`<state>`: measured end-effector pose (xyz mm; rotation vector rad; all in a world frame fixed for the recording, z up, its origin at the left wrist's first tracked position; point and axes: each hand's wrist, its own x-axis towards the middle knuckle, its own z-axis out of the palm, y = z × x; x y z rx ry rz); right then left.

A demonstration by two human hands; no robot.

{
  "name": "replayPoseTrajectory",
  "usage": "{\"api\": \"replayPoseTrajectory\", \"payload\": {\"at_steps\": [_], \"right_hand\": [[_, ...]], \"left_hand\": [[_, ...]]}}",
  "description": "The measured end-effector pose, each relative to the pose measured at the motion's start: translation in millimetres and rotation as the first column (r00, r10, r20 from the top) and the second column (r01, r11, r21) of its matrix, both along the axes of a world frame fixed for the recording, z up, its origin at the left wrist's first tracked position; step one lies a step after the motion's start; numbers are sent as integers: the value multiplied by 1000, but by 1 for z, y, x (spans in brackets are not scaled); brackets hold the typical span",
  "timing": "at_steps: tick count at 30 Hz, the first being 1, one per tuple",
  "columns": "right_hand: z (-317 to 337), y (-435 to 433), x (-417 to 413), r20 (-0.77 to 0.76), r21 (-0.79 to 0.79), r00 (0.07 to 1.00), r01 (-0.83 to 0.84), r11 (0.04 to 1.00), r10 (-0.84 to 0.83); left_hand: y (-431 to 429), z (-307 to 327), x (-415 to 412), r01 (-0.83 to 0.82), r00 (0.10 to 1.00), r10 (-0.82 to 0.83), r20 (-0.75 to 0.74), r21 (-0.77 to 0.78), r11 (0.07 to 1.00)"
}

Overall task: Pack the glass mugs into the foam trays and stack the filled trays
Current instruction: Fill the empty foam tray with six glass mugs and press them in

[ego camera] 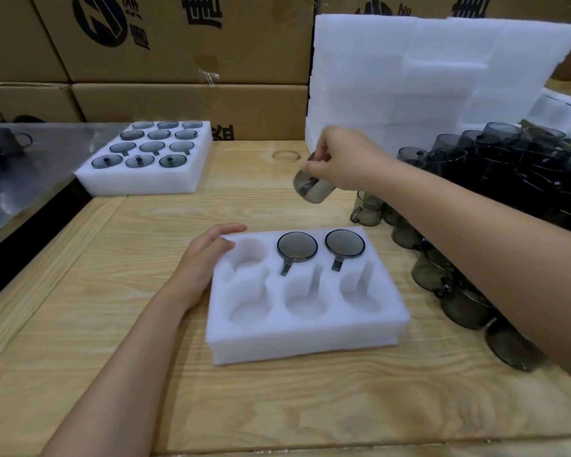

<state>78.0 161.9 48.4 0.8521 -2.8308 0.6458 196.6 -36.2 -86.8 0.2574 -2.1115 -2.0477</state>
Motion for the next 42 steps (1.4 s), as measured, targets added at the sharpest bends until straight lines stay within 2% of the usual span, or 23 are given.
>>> {"api": "replayPoseTrajectory", "payload": {"at_steps": [3, 8, 14, 18, 20, 25, 29, 35, 37, 40, 42], "right_hand": [[2, -25, 33, 80, -113, 990, -105, 988, 115], [-12, -65, 65, 82, 37, 958, -277, 960, 273], [-26, -67, 60, 150, -4, 951, -271, 963, 269], [-34, -62, 59, 183, -37, 945, -270, 962, 272], [-36, -63, 60, 161, -10, 946, -282, 959, 280], [-37, -73, 65, 74, 132, 960, -279, 951, 271], [-49, -81, 72, -84, 250, 940, -301, 920, 330], [-80, -76, 74, -183, 210, 925, -294, 932, 333], [-87, -70, 72, -132, 227, 931, -305, 925, 339], [-89, -61, 67, 141, 256, 925, -379, 889, 354], [-88, -60, 64, 236, 266, 909, -399, 877, 343]], "left_hand": [[0, -1, -1, 2, 1000, -2, -23, -11, 1000], [2, 0, 1, -62, 994, 44, -101, -181, 982], [1, -1, 0, -82, 992, 55, -111, -256, 963], [1, -2, -2, -75, 993, 56, -101, -200, 977], [1, -2, -2, -76, 994, 60, -86, -195, 978], [1, 1, 1, -61, 992, 26, -120, -297, 953], [1, 1, 1, -67, 993, 39, -111, -266, 962], [1, -1, 2, -37, 993, 16, -118, -178, 983], [2, 0, 0, -18, 993, 5, -116, -115, 993], [2, -1, -4, 56, 993, -56, -108, 0, 998], [0, -3, -5, 71, 991, -62, -115, 73, 995]]}}
